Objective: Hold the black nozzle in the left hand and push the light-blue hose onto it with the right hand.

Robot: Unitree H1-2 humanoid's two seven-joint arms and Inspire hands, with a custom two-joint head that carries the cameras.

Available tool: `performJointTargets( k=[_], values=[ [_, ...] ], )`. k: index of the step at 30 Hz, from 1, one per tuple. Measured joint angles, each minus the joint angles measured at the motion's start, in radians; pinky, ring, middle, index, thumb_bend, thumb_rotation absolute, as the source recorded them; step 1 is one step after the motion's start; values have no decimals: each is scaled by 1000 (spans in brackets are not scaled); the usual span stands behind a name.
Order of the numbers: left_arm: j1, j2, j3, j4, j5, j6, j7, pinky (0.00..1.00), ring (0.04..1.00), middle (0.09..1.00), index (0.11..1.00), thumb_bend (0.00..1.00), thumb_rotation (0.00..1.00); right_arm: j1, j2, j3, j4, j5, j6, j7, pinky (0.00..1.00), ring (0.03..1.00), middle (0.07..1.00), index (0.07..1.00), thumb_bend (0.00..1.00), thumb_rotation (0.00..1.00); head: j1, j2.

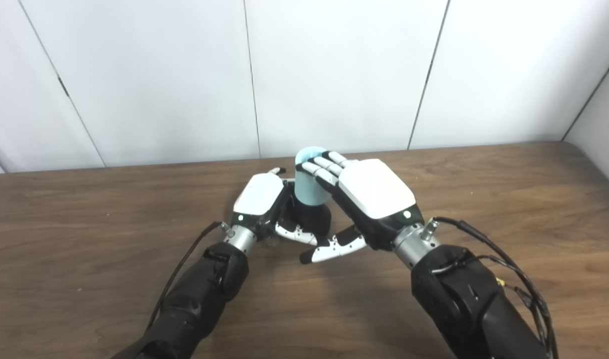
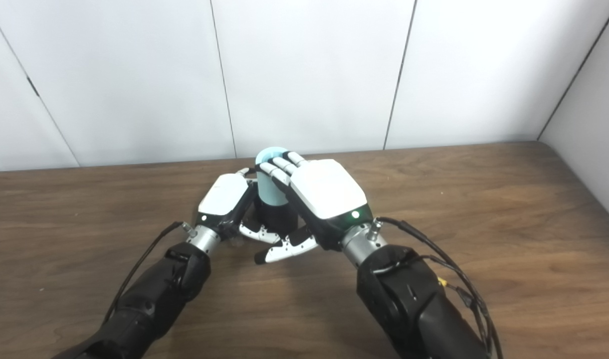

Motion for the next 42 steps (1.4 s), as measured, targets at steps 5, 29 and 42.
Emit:
performJointTargets(
  k=[5,29,42],
  values=[
    [0,0,3,0,0,0,-1,892,466,467,503,504,0,11,-4,9,2,-17,-7,-22,837,892,915,892,928,769,5,0],
    [3,-2,24,0,-4,-1,-17,889,467,469,502,504,0,30,-4,64,26,-96,-7,-70,870,915,937,906,933,868,12,0],
    [3,-2,26,0,-4,-1,-19,885,466,472,498,505,0,22,0,68,50,-96,-7,-92,869,928,942,902,911,807,14,2]
  ],
)
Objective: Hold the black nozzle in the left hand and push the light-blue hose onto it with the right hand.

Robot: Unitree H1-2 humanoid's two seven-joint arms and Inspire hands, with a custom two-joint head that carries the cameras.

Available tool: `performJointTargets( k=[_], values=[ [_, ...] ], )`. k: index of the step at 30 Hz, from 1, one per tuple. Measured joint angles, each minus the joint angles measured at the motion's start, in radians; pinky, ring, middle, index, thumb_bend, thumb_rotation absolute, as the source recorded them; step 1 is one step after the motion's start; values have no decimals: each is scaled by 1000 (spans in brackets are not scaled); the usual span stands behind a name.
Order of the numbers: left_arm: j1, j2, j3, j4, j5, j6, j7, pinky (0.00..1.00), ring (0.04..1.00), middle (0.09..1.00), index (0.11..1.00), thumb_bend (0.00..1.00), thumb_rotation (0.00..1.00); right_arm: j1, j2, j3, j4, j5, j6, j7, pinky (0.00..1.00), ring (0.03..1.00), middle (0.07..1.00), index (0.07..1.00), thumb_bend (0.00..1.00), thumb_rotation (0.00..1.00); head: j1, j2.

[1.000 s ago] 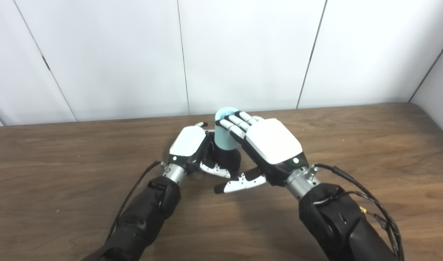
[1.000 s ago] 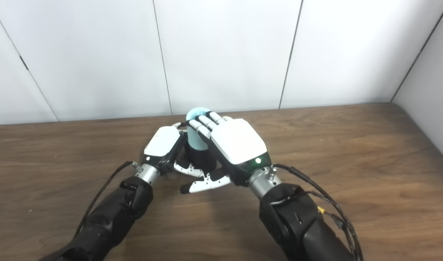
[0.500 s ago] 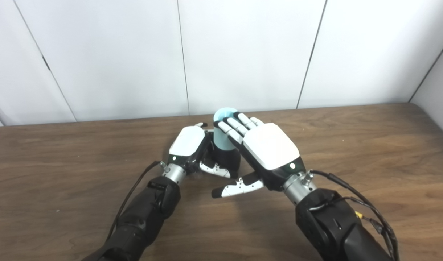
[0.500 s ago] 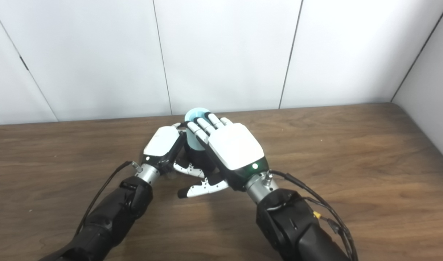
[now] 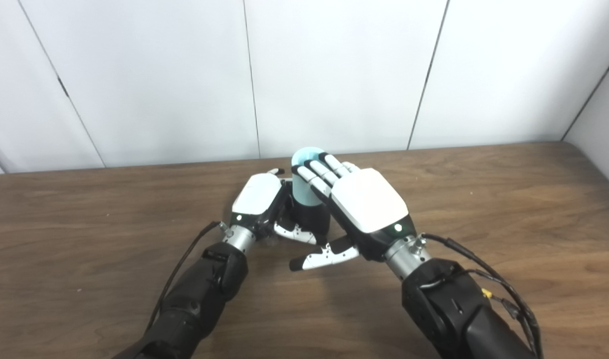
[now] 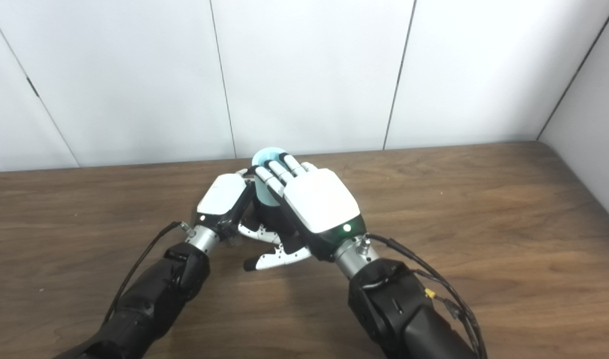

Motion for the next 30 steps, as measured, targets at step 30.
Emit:
performJointTargets(
  k=[30],
  values=[
    [2,1,4,0,0,1,-3,918,520,460,490,501,0,1,3,6,30,-1,0,-27,889,934,948,919,897,803,-2,3]
  ],
)
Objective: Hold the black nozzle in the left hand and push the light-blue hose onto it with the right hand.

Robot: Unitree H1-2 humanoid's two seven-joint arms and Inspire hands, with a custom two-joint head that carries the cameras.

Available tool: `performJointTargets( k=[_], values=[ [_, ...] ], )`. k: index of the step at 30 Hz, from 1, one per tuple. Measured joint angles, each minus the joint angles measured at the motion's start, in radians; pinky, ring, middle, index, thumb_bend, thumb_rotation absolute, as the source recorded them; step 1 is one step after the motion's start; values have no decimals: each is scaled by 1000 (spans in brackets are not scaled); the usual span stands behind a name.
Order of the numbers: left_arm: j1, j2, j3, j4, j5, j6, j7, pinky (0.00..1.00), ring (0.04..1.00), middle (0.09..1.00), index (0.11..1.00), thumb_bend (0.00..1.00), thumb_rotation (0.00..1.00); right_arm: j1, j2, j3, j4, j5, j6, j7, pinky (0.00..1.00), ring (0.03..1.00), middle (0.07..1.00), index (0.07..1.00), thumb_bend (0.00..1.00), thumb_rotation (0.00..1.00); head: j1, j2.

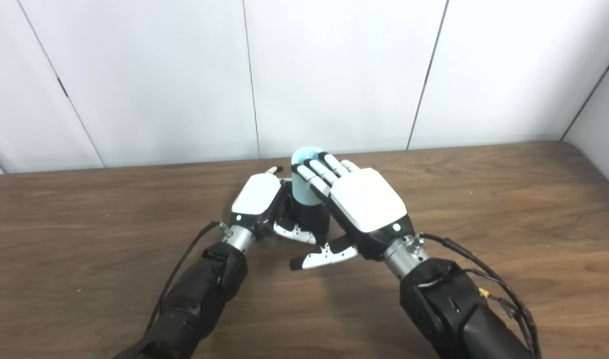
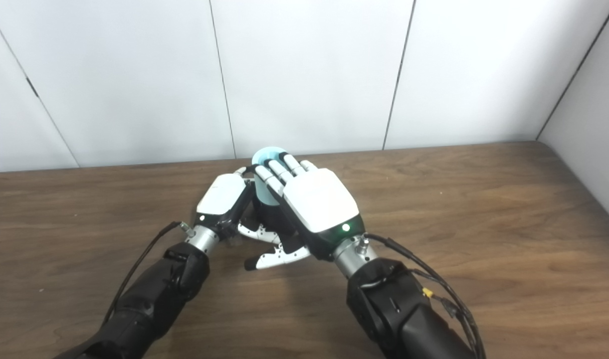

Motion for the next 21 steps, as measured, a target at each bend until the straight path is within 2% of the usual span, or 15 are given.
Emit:
performJointTargets(
  k=[4,5,10,14,21],
  values=[
    [0,0,0,0,0,0,0,927,523,457,494,500,0,0,3,3,10,0,0,-16,892,938,949,920,886,794,0,0],
    [0,0,0,0,0,0,0,921,490,463,505,502,0,0,4,3,12,0,0,-17,888,937,948,918,884,792,2,2],
    [1,1,0,0,0,0,0,919,529,465,480,501,0,1,5,7,18,0,0,-29,883,934,945,917,882,800,2,2],
    [1,1,0,0,0,1,0,911,520,458,494,501,0,0,6,10,30,0,0,-47,884,930,943,913,885,799,2,2],
    [1,2,1,0,-1,1,1,939,529,466,470,501,0,-6,18,12,51,0,0,-68,883,928,941,908,882,778,2,2]
  ],
)
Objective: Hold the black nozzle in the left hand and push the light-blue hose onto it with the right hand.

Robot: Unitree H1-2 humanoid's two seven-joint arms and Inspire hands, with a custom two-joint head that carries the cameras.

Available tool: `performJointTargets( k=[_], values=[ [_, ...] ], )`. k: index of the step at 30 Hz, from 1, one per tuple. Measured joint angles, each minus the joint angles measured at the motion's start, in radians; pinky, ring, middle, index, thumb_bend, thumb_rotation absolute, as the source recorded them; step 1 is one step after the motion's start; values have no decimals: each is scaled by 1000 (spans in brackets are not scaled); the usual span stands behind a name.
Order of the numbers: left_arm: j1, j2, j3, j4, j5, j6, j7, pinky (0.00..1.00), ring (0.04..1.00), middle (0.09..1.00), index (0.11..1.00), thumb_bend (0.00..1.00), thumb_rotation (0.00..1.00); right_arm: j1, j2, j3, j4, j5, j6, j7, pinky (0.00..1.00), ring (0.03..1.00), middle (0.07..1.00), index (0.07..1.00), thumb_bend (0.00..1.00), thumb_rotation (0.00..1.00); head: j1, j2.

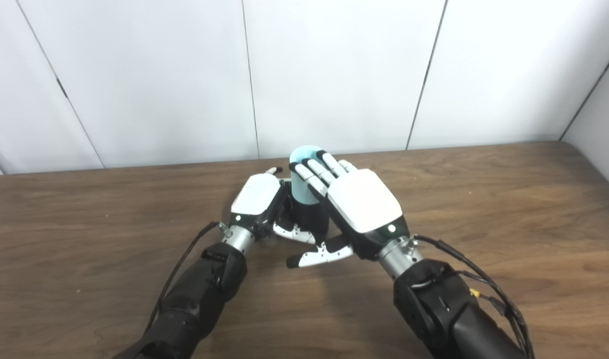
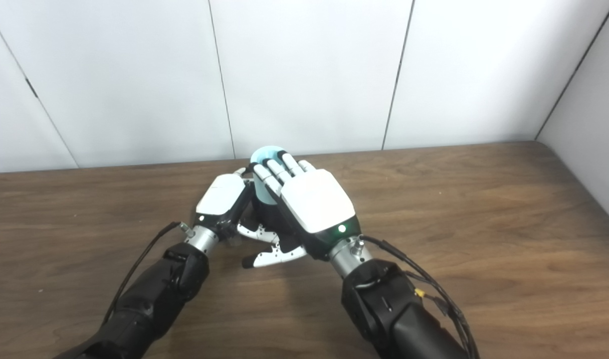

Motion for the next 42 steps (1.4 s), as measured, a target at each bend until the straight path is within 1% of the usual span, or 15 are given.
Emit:
performJointTargets(
  k=[4,5,7,8,14,16,21,26,30,31,33,35,42],
  values=[
    [0,0,3,0,-1,0,0,930,531,463,468,501,0,-15,8,2,32,0,0,-10,881,925,938,904,882,779,0,0],
    [0,0,4,0,-2,0,0,927,493,476,475,503,0,-18,8,3,36,0,0,-10,868,914,931,899,884,786,0,0],
    [0,0,5,0,-4,1,0,926,475,485,477,504,0,-22,8,5,38,0,0,-11,852,900,924,894,883,796,-2,2],
    [0,0,5,0,-5,2,0,921,469,476,493,504,0,-24,8,6,40,0,0,-11,844,893,919,892,880,801,-2,0],
    [1,0,7,0,-9,4,0,912,465,459,516,503,0,-51,8,10,61,0,0,-15,842,882,921,897,880,808,6,0],
    [1,0,7,0,-12,5,0,911,467,469,504,504,0,-66,5,11,78,0,0,-19,838,881,922,896,888,821,8,3],
    [1,0,10,0,-24,14,0,909,468,476,496,504,0,-89,6,20,105,0,0,-25,846,886,919,893,890,814,3,2],
    [1,0,11,-1,-27,20,0,914,467,471,504,504,0,-91,6,23,110,0,0,-28,852,884,912,885,888,797,2,2],
    [1,0,11,-1,-27,25,0,911,466,473,502,504,0,-91,6,25,111,0,0,-31,855,884,916,888,899,802,3,2],
    [1,0,11,-1,-27,27,0,915,492,462,500,502,0,-91,6,26,113,0,0,-34,855,885,916,888,901,804,3,2],
    [1,0,11,-1,-28,30,0,915,515,455,495,501,0,-91,6,29,120,0,0,-44,856,887,917,889,904,814,2,3],
    [1,0,11,-2,-29,32,0,915,476,467,506,503,0,-90,6,33,125,0,0,-56,865,893,922,891,914,839,2,3],
    [1,0,11,-2,-29,35,1,896,465,460,517,503,0,-87,6,38,132,-9,1,-67,890,914,941,908,893,849,-6,3]
  ],
)
